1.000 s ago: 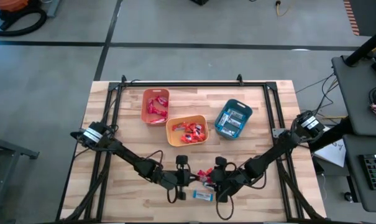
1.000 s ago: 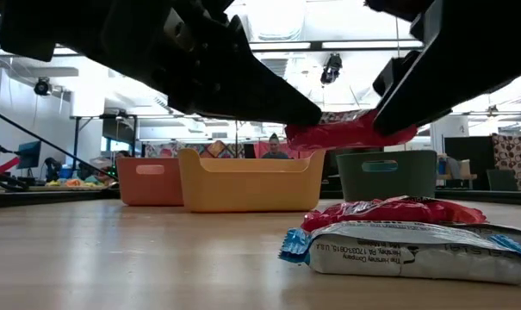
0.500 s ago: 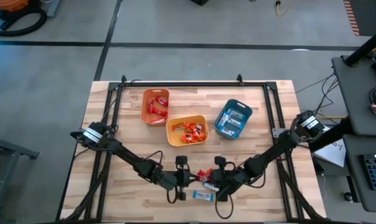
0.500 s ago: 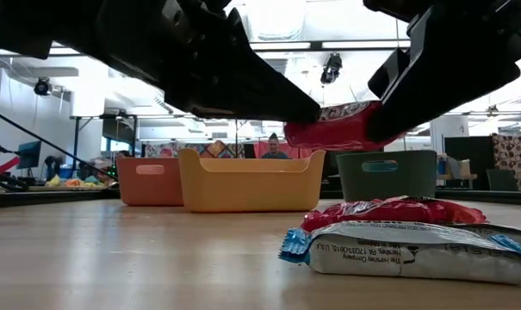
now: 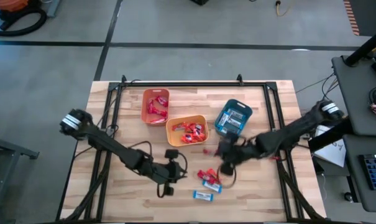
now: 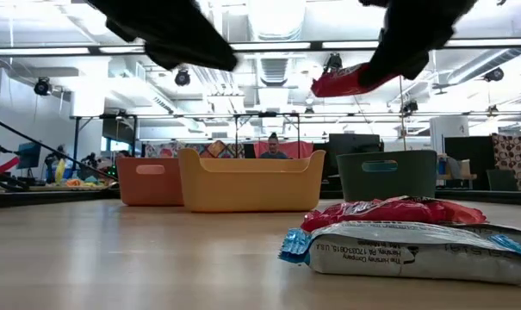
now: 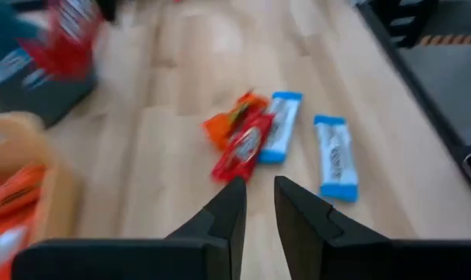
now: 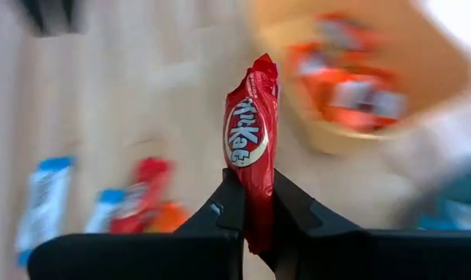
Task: Sort candy
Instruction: Put the red chocolate into the orange bin
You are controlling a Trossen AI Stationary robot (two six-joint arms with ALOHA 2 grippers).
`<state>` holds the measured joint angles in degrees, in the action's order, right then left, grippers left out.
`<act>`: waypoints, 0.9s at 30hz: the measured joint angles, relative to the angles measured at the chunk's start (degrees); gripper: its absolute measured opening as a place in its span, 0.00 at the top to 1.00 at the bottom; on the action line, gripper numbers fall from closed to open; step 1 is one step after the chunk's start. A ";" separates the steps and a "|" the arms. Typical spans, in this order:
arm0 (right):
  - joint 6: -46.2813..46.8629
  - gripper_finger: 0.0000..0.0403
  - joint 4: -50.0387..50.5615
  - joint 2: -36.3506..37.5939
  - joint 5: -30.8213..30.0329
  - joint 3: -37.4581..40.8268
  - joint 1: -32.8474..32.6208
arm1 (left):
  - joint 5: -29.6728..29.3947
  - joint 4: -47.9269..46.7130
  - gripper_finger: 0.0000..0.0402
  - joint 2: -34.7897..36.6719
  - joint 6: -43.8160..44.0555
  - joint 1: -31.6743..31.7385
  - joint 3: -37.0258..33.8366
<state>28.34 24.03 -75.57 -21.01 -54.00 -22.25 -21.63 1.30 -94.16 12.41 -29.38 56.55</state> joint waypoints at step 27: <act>-27.69 0.95 -19.60 -2.79 15.29 -6.38 36.47 | -20.22 -33.99 0.90 34.96 -9.05 9.20 -3.51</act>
<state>0.65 4.43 -78.36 -5.72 -60.38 14.22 -41.85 -32.69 -59.20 3.36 -20.18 53.05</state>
